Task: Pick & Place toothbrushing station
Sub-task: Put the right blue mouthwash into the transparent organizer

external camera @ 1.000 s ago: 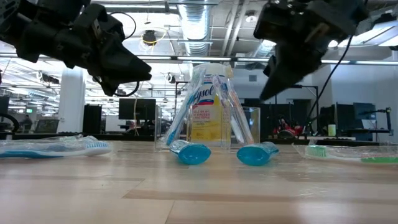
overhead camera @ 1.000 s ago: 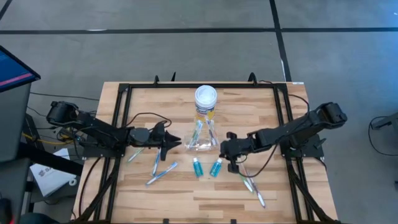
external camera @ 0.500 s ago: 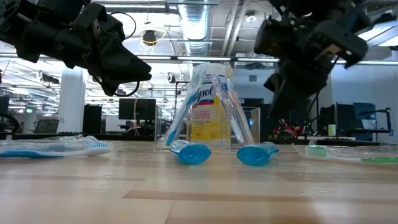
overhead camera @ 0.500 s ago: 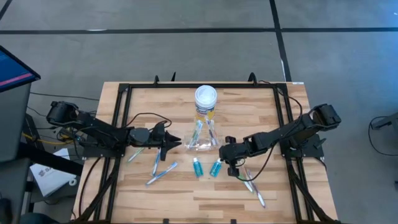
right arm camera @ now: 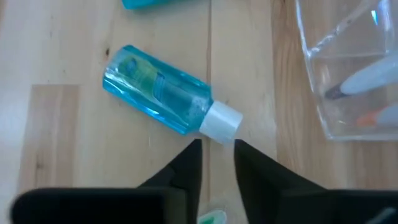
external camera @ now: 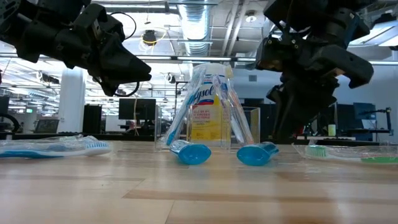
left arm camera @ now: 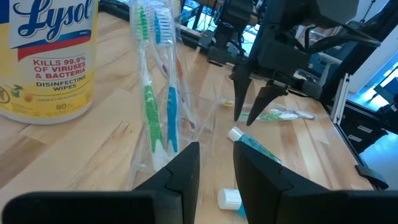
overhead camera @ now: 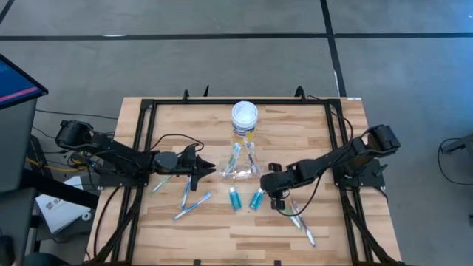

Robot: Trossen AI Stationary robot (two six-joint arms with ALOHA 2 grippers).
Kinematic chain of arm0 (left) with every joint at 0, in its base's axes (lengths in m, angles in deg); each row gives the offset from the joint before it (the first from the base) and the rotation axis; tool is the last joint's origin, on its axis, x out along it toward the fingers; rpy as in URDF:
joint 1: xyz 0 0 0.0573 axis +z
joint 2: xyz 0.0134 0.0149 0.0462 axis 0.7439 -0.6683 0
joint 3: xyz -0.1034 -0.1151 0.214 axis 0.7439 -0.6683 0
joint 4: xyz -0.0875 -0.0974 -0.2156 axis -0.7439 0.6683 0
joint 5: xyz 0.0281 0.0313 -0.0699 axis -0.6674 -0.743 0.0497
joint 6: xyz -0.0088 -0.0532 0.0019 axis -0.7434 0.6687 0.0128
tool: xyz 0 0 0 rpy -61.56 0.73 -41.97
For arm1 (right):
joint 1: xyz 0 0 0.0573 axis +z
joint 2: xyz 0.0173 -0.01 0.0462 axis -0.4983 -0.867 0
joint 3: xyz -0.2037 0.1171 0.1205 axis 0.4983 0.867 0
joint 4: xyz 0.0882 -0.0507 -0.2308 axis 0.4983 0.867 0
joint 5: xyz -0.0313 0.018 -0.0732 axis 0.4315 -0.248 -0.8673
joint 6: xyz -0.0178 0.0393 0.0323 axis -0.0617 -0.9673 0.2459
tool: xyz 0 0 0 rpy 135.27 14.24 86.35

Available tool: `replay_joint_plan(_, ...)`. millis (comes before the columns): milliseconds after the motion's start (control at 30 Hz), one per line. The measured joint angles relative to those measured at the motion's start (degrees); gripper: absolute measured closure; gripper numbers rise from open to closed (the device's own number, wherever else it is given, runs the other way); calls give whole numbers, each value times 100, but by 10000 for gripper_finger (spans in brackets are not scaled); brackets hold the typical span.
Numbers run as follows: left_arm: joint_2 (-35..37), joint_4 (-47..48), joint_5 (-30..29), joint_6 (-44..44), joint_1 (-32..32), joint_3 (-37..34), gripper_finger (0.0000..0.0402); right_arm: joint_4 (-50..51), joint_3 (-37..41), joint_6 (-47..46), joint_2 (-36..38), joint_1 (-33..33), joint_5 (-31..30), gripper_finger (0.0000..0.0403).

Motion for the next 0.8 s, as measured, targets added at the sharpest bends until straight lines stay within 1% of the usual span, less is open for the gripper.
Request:
replay_joint_plan(133,0,-2,-2,0,0,0,309,-26,-5,207,18,0,-3,270)
replay_joint_plan(300,0,-2,-2,0,2,0,309,-46,0,407,-74,-22,-7,241)
replay_joint_plan(467,0,-2,-2,0,2,0,309,-67,-4,466,-72,-57,-307,218)
replay_joint_plan(667,0,-2,-2,0,2,0,309,-163,-1,509,-203,-59,-304,199)
replay_joint_plan(800,0,-2,-4,0,4,0,309,-408,-23,551,-378,-57,-305,195)
